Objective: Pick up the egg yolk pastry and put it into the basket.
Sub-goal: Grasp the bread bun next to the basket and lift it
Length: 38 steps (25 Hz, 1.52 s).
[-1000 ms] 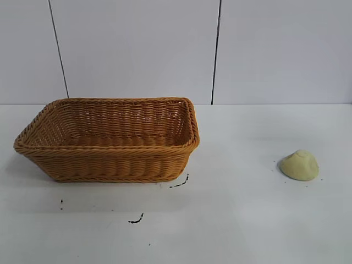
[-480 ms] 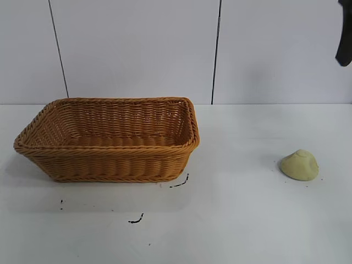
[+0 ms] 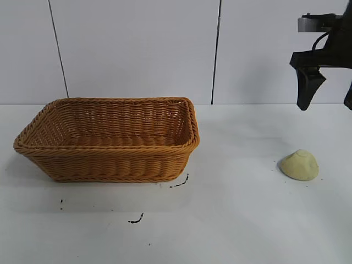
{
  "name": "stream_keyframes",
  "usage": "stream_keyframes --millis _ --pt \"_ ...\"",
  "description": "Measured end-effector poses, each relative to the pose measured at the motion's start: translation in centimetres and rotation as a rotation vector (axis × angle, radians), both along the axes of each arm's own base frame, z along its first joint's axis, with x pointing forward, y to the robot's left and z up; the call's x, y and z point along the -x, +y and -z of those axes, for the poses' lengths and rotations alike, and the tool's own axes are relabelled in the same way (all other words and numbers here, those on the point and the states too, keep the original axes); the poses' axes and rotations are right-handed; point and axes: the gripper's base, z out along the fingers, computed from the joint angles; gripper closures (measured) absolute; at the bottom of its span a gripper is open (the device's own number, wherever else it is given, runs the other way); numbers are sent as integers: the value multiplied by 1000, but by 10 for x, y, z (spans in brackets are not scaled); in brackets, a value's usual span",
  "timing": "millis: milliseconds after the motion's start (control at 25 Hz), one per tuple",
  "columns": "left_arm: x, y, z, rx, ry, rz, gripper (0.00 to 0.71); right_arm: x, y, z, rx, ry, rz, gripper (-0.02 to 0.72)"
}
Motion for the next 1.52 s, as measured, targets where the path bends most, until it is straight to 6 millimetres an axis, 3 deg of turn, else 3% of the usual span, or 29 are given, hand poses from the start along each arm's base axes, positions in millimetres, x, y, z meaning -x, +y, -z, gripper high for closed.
stream_keyframes --millis 160,440,960,1360,1520 --pt "0 0 0 0 0 0 14 -2 14 4 -3 -8 -33 90" --pt "0 0 0 0 0 0 14 -6 14 25 9 44 -7 90" --pt "0 0 0 0 0 0 14 -20 14 106 27 162 28 90" --pt "0 0 0 0 0 0 14 -22 14 114 24 159 44 96" --pt "0 0 0 0 0 0 14 -22 14 116 24 162 44 156"
